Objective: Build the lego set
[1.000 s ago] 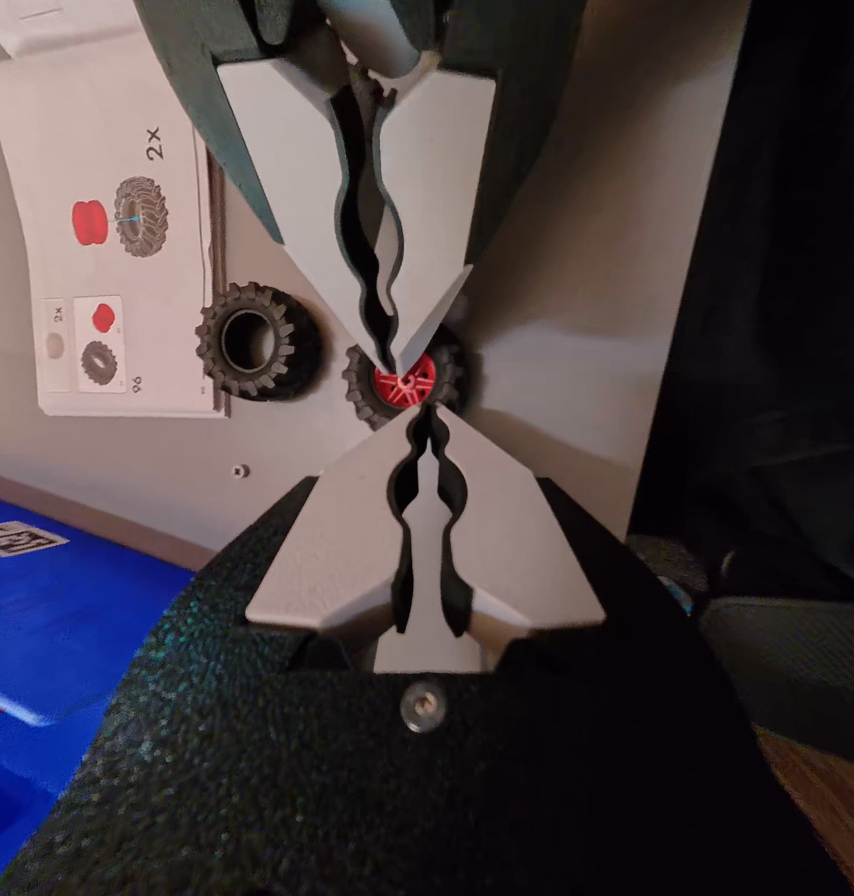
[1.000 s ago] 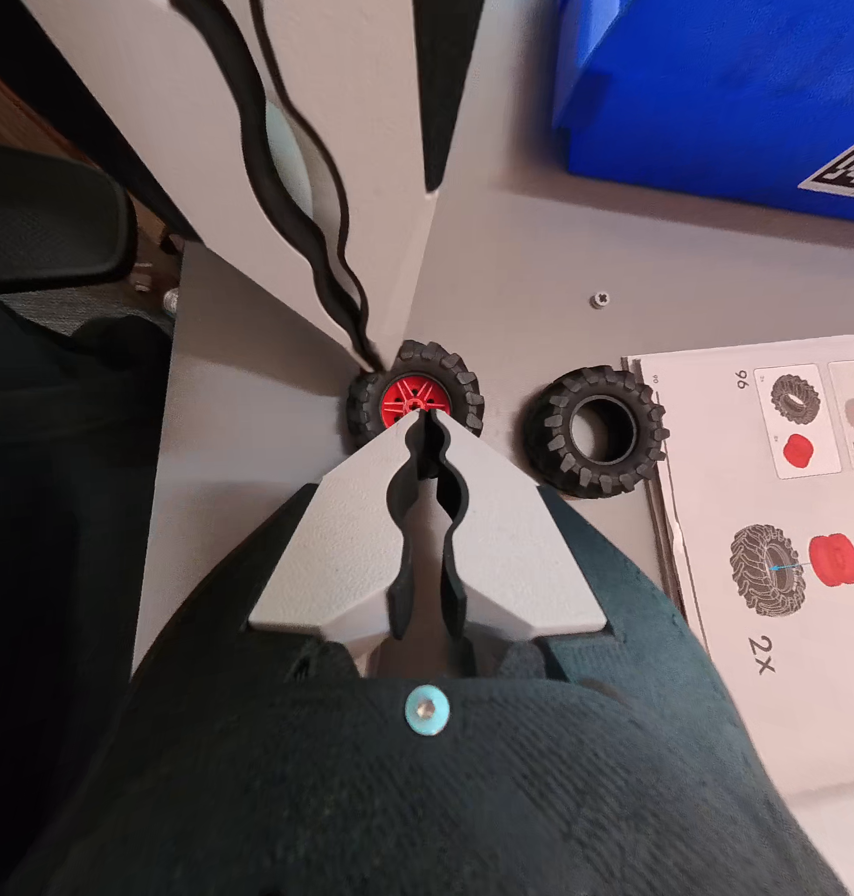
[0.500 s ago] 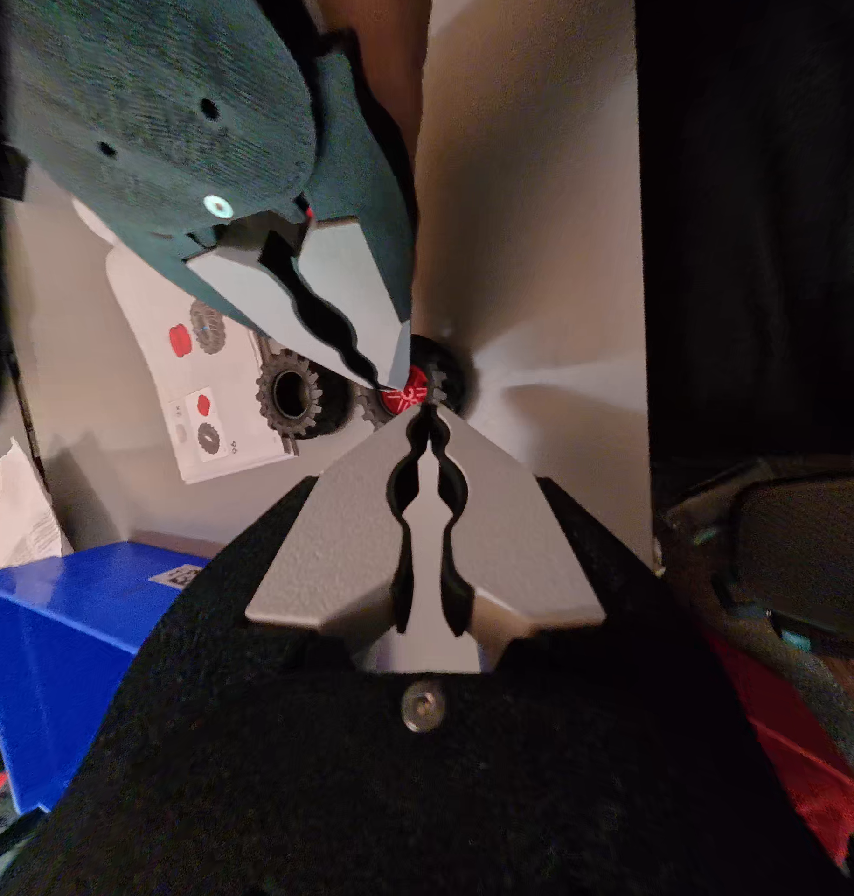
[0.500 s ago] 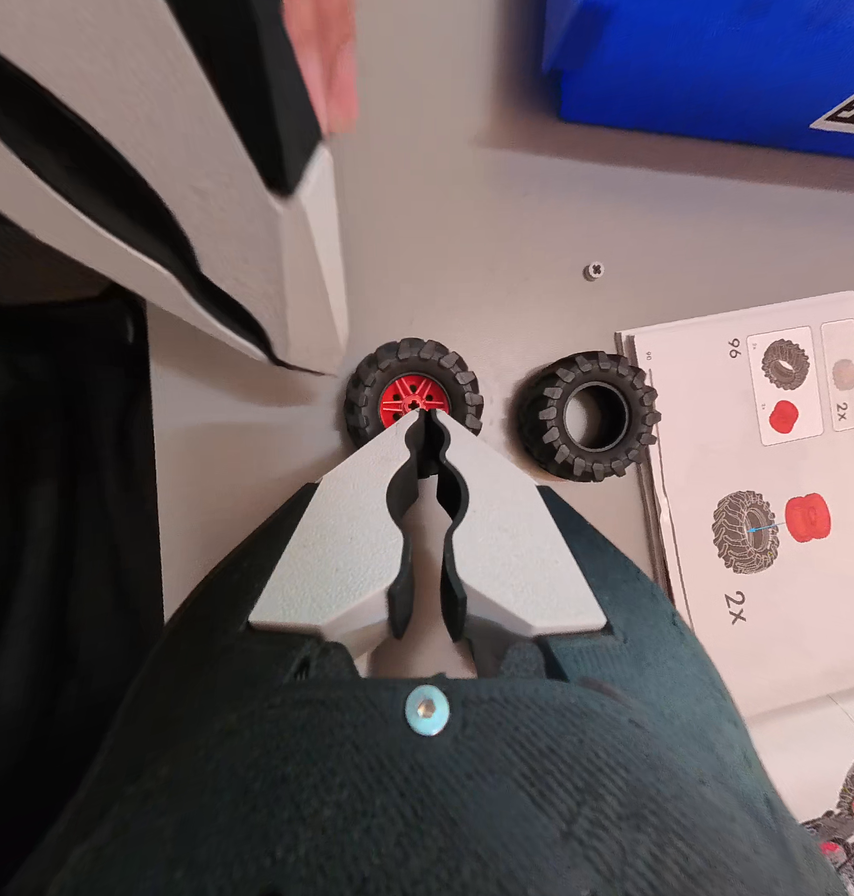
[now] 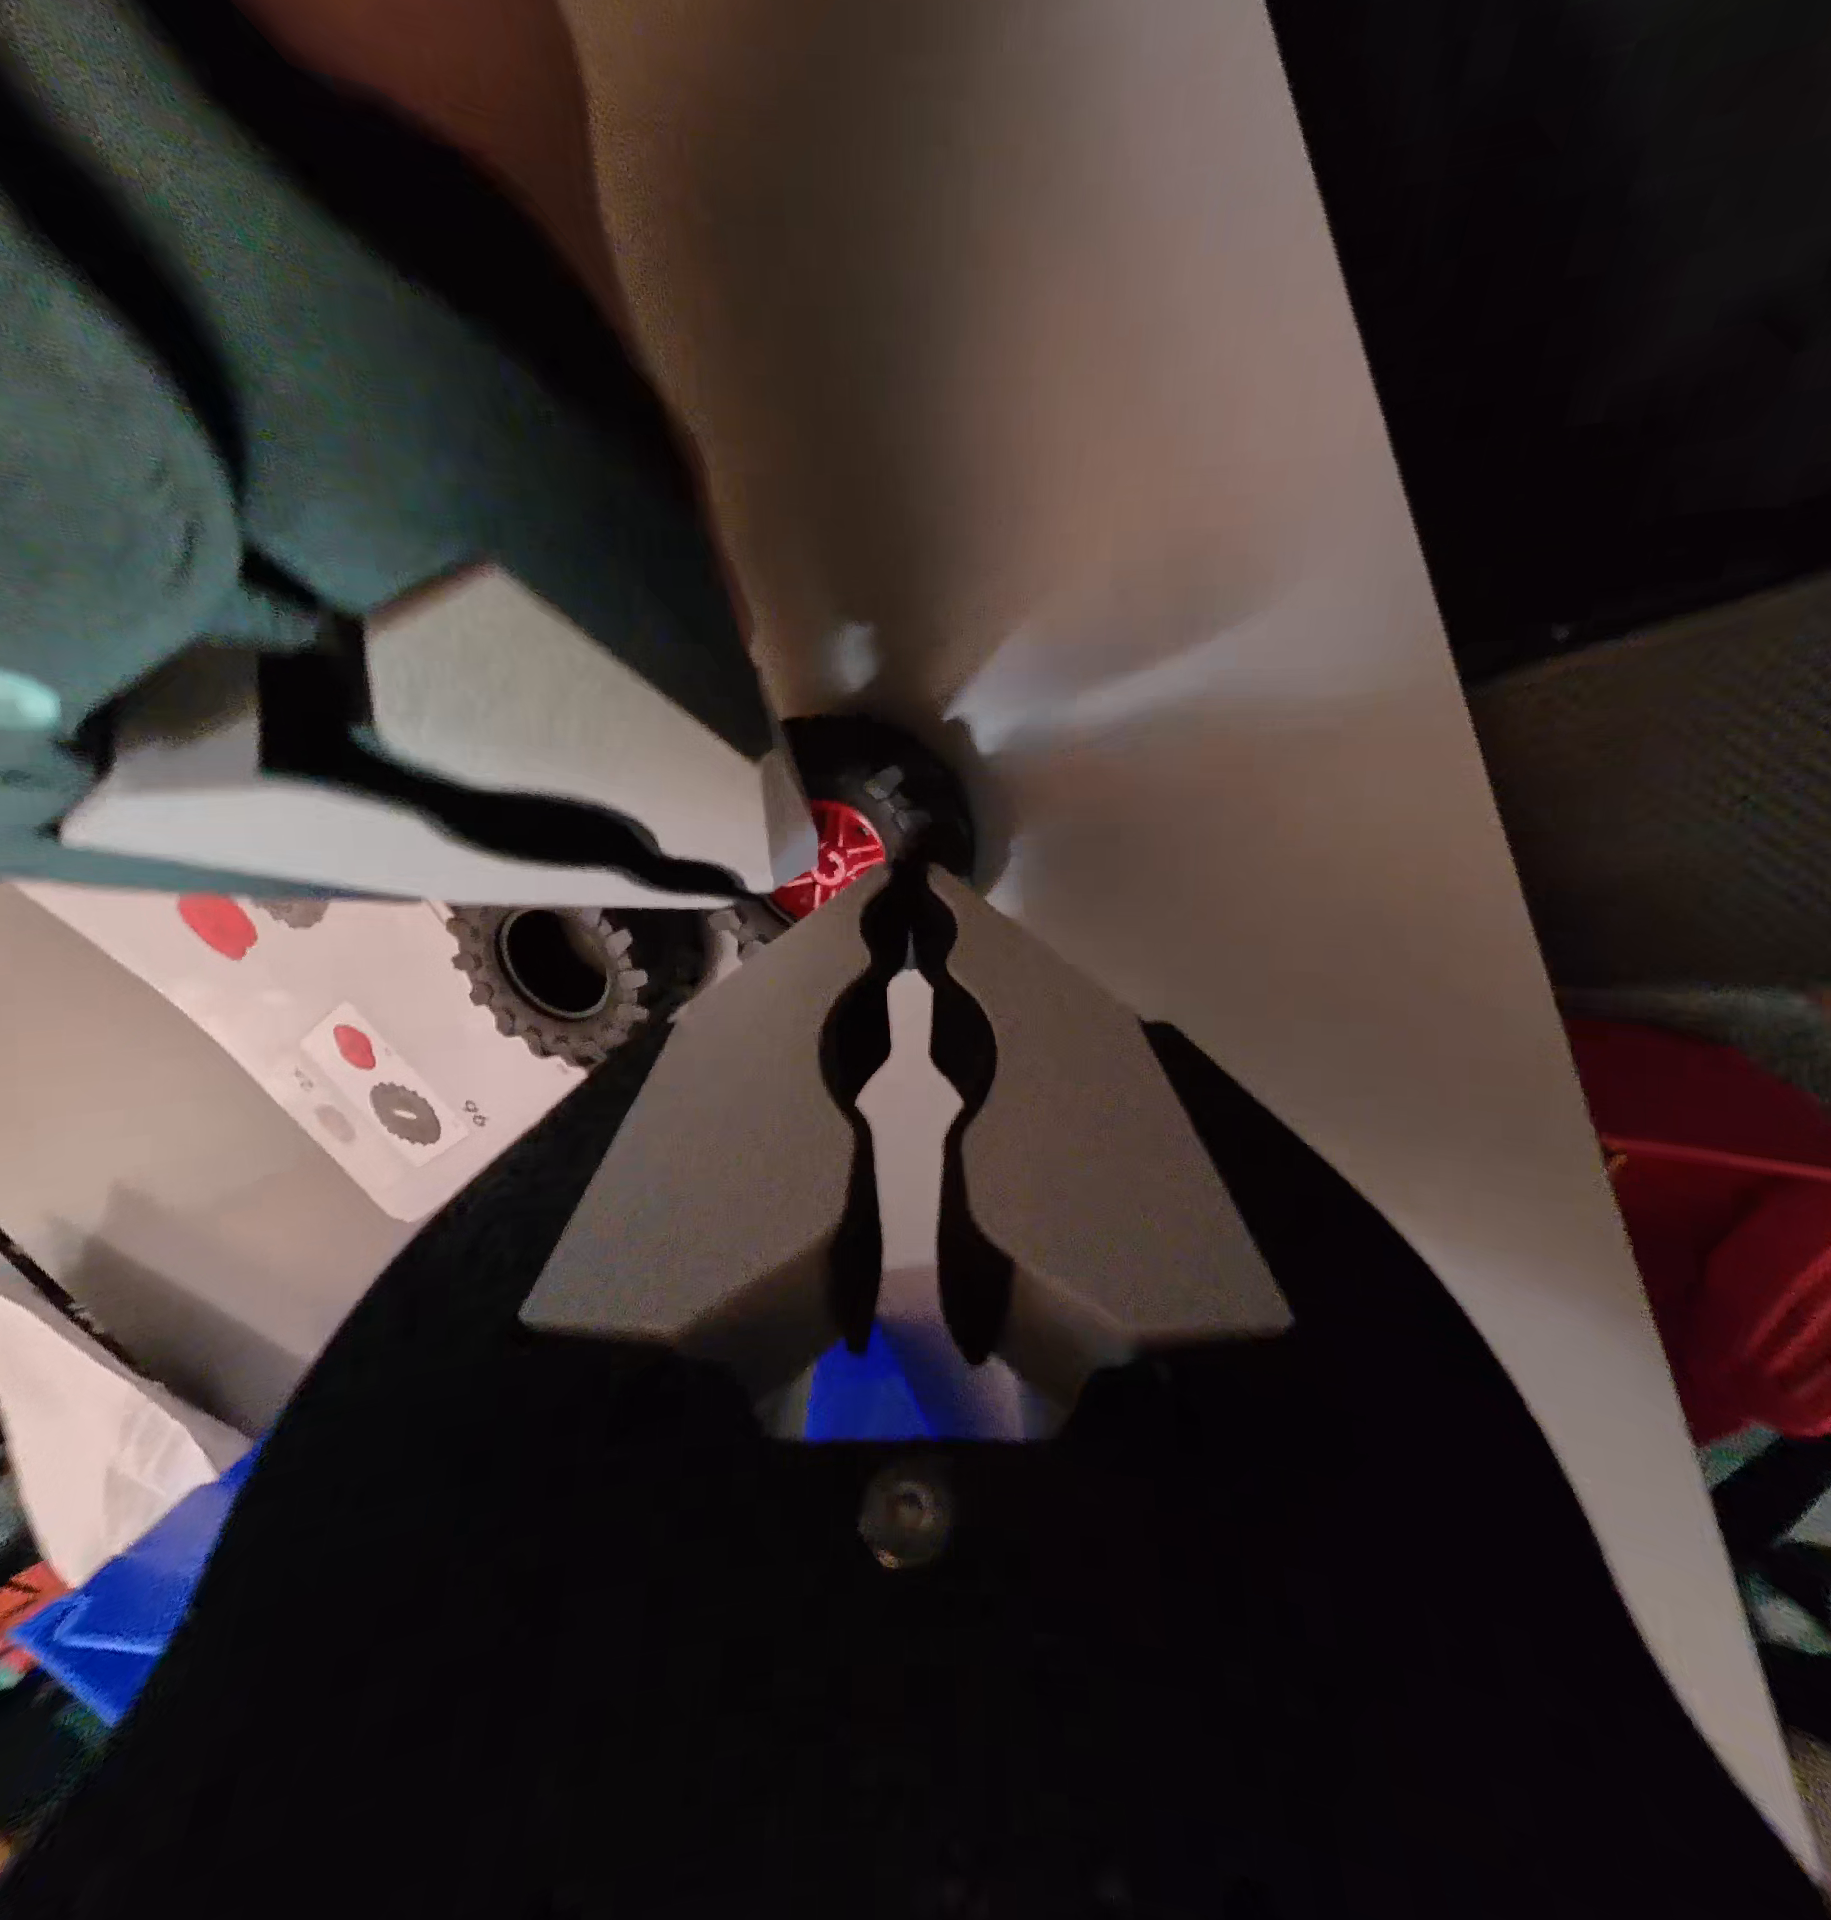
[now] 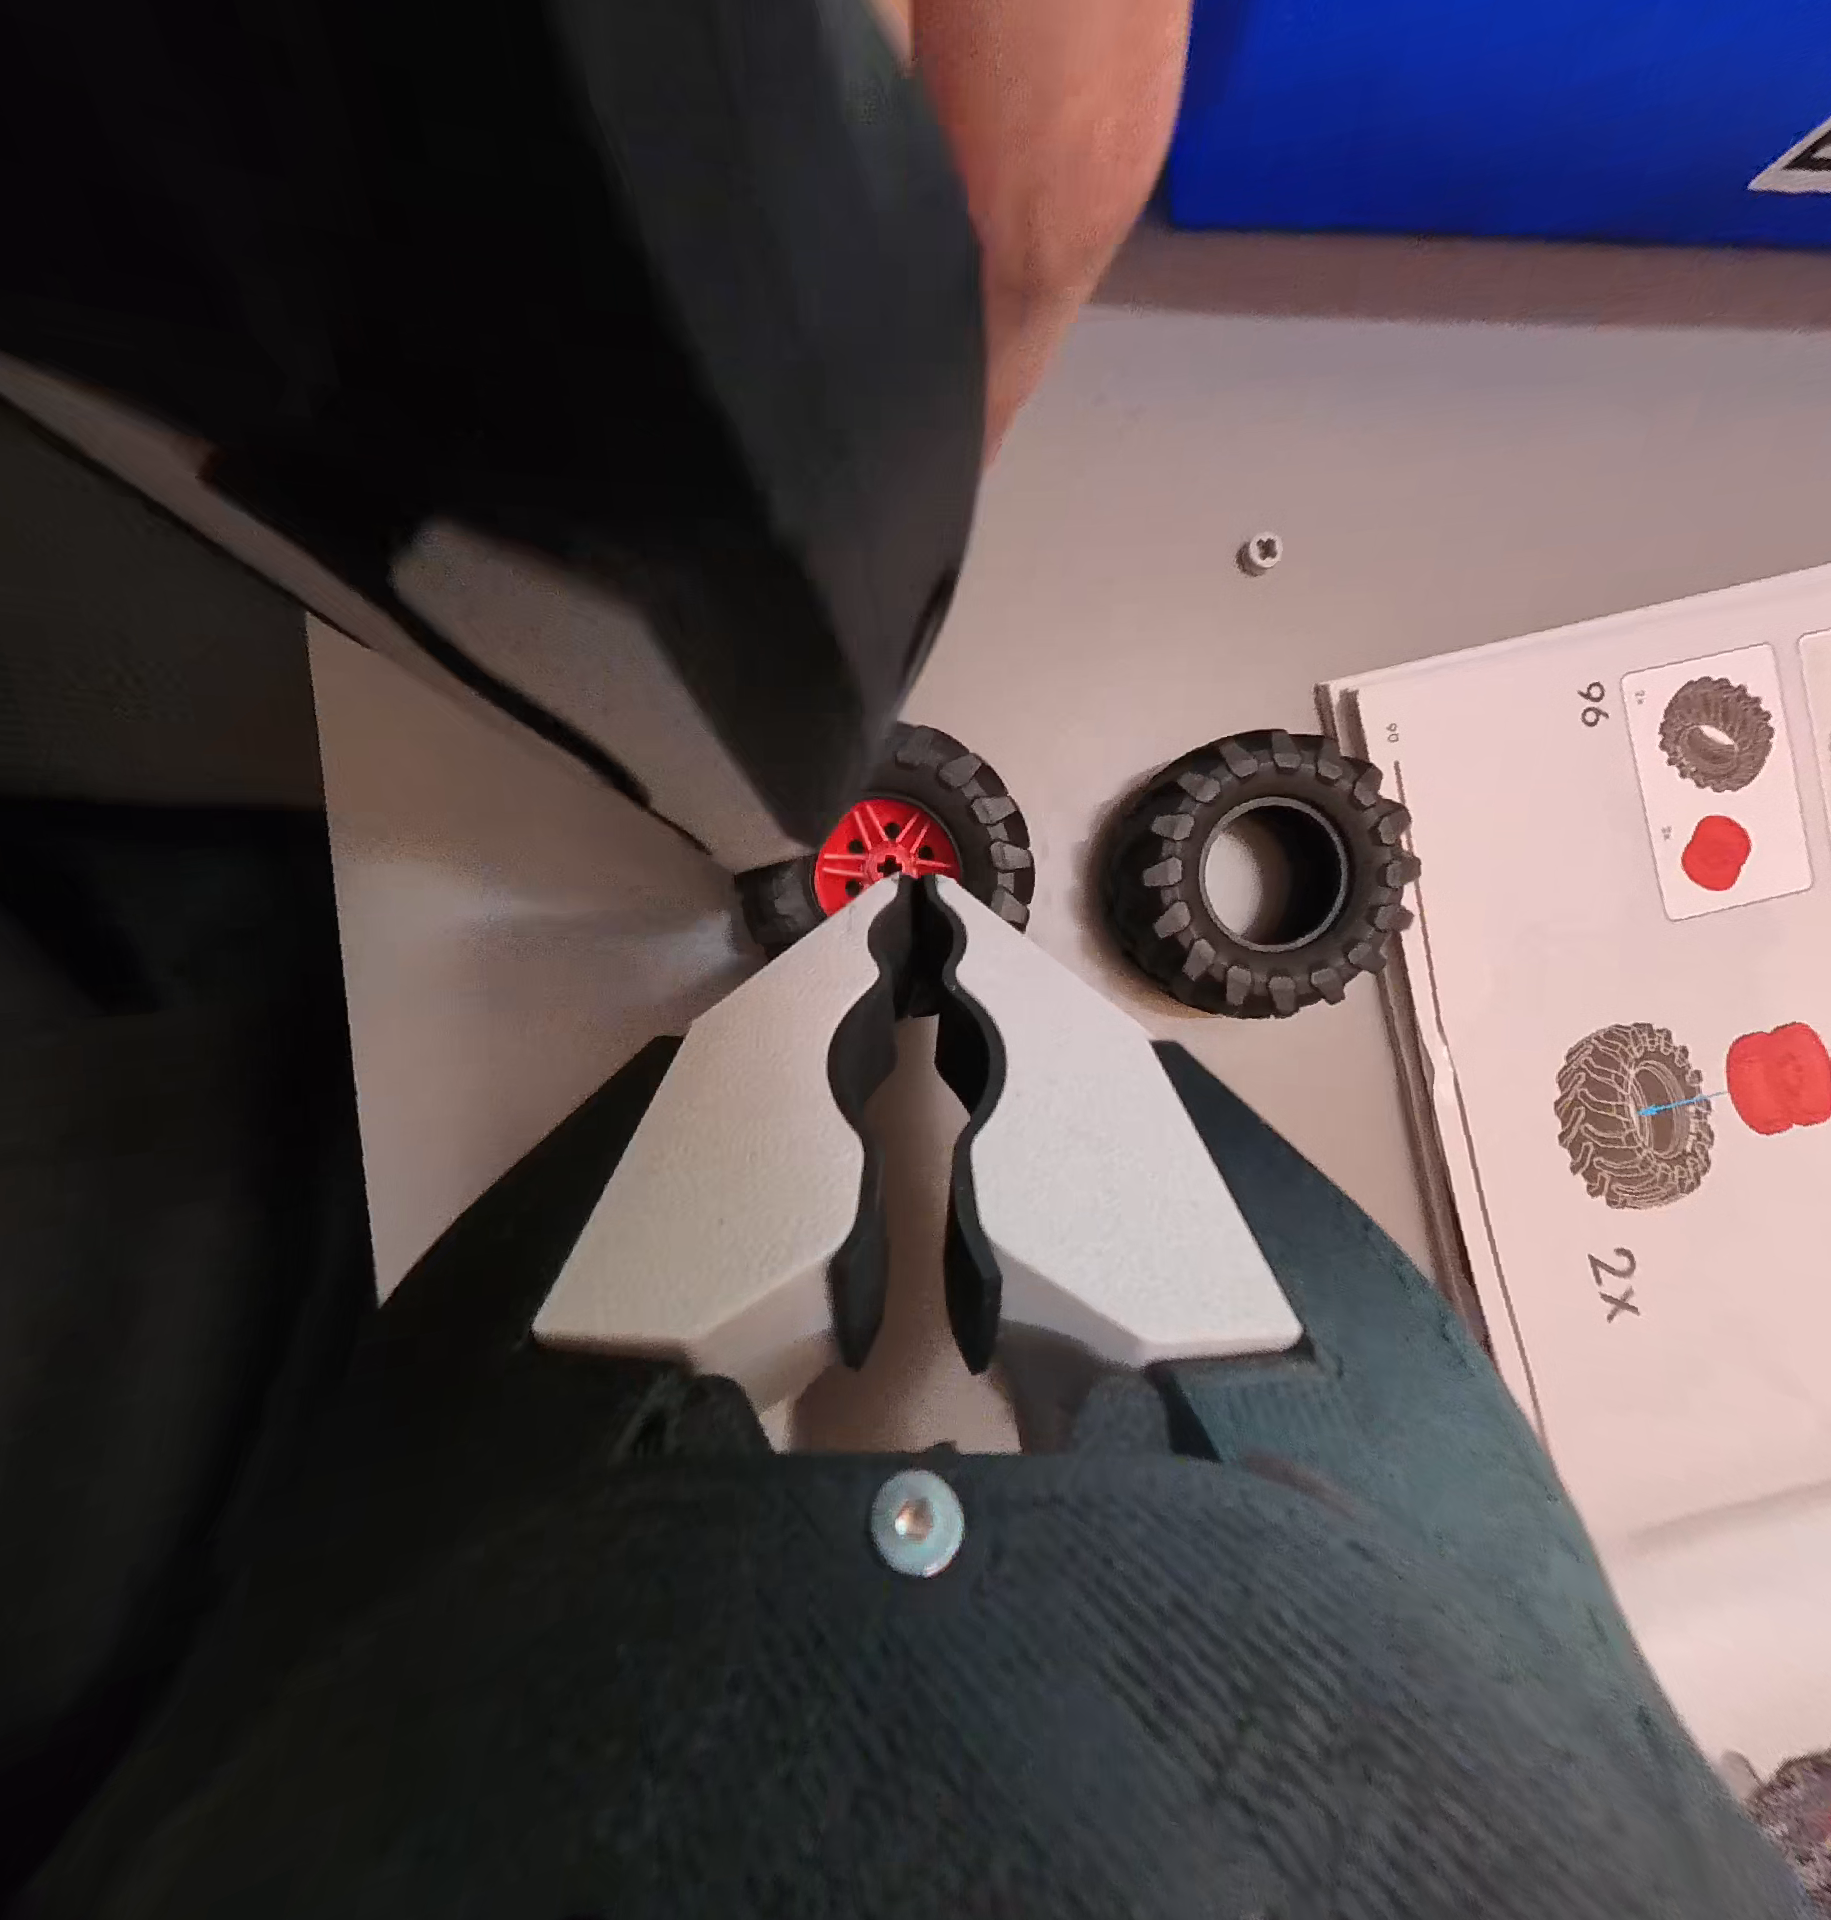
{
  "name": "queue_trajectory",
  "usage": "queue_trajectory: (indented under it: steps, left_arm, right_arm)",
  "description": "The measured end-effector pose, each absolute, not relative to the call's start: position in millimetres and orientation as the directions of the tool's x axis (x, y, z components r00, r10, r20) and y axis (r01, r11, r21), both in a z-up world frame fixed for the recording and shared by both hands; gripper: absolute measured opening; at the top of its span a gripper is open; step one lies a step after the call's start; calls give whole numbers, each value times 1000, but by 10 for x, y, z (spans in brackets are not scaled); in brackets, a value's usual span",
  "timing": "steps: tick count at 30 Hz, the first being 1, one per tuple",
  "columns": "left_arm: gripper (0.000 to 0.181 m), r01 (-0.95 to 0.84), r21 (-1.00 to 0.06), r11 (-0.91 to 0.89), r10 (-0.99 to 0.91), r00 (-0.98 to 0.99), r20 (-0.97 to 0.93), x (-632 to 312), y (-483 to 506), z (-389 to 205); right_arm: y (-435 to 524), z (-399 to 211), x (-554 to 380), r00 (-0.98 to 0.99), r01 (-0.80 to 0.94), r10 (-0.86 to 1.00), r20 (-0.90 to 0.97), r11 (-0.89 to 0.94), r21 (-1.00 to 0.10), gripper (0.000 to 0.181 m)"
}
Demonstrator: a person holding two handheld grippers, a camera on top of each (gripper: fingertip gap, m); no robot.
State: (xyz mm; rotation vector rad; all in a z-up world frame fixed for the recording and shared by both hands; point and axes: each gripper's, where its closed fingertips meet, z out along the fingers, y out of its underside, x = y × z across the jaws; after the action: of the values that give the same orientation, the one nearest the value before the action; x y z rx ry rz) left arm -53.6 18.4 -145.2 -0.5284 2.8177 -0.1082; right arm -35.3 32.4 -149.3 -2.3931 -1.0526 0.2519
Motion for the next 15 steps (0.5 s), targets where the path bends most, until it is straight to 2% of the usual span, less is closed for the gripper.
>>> queue_trajectory:
  steps: [1,4,9,12,15]
  left_arm:
    - [0,-322,-102,941,-338,-905,-257,-539,184,-1455]
    - [0,-291,-71,954,-300,-919,-255,-548,173,-1466]
    - [0,-250,-88,964,-264,-937,-229,-560,145,-1542]
    - [0,-256,-106,961,-274,-932,-238,-545,140,-1565]
    - [0,-283,-57,957,-285,-900,-329,-523,150,-1573]
  right_arm:
    - [324,-1495,-351,682,643,731,37,-574,-507,0]
    - [335,-1497,-359,690,646,723,28,-598,-475,0]
    - [368,-1499,-384,690,661,722,46,-603,-448,0]
    - [376,-1496,-389,710,614,705,3,-616,-493,0]
    - [384,-1494,-385,715,602,699,5,-612,-513,0]
